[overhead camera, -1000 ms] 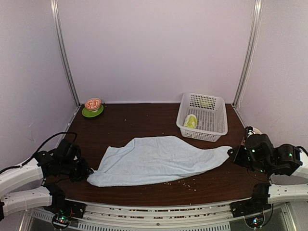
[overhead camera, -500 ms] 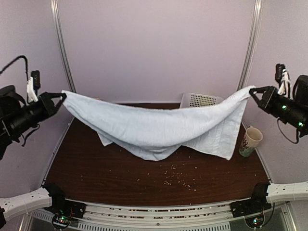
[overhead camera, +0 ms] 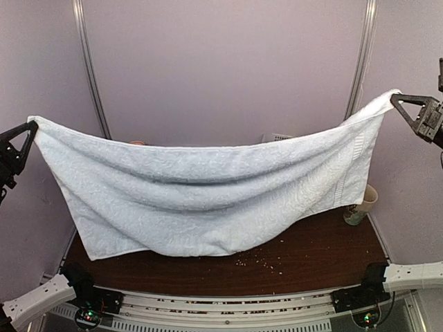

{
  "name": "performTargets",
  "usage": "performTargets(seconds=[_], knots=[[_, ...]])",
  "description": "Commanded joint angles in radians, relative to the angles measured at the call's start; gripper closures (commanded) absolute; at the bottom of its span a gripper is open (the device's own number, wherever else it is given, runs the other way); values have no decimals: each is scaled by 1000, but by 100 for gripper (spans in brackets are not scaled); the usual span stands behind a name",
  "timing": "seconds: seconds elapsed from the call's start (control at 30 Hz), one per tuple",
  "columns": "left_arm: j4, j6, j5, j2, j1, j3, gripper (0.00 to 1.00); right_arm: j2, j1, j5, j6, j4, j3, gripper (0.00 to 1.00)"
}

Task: Roll the towels
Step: Flatten out the towel at the center of the board.

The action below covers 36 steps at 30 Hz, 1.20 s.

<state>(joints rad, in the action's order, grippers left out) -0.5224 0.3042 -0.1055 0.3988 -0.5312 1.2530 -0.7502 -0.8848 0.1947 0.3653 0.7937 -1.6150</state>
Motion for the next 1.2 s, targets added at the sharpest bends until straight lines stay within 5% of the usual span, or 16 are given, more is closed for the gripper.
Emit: performTargets(seconds=[0.0,0.17,0.37,0.57,0.83,1.17], knots=[[34,-15,55,77,-3,-62,100,-83,11,88,4,18,19,100],[56,-17,263,233,0,-101,100,-177,182,-8,83,-87,105,100],[118,-59,263,335,21,-31,100,-224,281,-63,69,-198,133,100],[88,-94,95,241,21,2,100,-162,280,-163,7,-186,155,100],[-7,-54,-144,-40,21,-44,100,85,268,-495,-23,-81,223,100],[33,-1,-33,-15,21,-244,100,142,271,-303,38,-123,408,100]])
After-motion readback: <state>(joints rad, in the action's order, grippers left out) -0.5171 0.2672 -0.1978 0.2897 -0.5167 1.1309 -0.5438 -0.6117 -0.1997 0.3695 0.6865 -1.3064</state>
